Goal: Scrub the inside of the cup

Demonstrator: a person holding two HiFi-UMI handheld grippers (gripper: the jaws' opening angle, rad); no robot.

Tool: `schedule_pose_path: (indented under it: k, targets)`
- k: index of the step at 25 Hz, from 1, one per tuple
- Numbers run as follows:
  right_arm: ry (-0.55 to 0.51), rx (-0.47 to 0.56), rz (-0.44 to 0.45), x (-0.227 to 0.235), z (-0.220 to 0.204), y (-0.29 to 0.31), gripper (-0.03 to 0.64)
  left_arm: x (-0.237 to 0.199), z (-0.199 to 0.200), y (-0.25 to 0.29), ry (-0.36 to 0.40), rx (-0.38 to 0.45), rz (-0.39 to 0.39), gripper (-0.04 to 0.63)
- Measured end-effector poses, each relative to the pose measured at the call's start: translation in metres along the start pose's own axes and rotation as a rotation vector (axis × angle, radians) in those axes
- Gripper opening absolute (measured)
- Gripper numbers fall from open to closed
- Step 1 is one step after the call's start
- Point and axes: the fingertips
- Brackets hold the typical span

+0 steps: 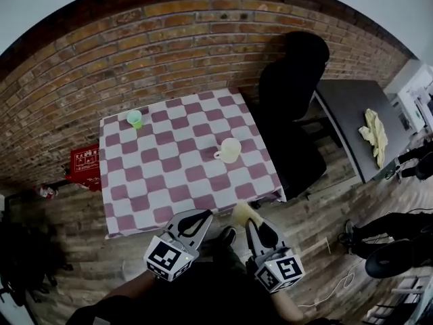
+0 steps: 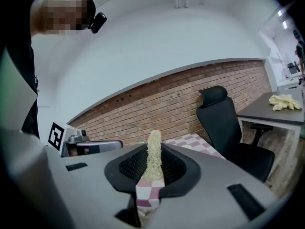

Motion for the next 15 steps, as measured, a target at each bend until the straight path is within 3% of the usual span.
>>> schedule_pose_path:
  k: [3,7,11,15]
  targets:
    - [0.005,-0.028,0.042,0.033,0.021,0.023,0.077,-0.011,0.011,0.044,-0.004,-0.011,0.036,0.026]
    - [-0.008,-0.109,0.03,0.083,0.031,0.048,0.077,-0.022,0.018,0.086,0.001,-0.029,0.081,0.026]
    - [-0.024,-0.164,0.045,0.123,0.044,0.079,0.077,-0.052,0.012,0.108,0.044,-0.082,0.169,0.026]
    - [-0.051,-0.249,0.066,0.155,0.053,0.124,0.077,-0.089,-0.001,0.119,0.036,-0.138,0.245,0.026]
Point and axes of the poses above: the fingertips, and each gripper's own axes: y forward along the fingers, x to its right, z out of its top, and after that the axes turned 8 degrees about y, right-handed
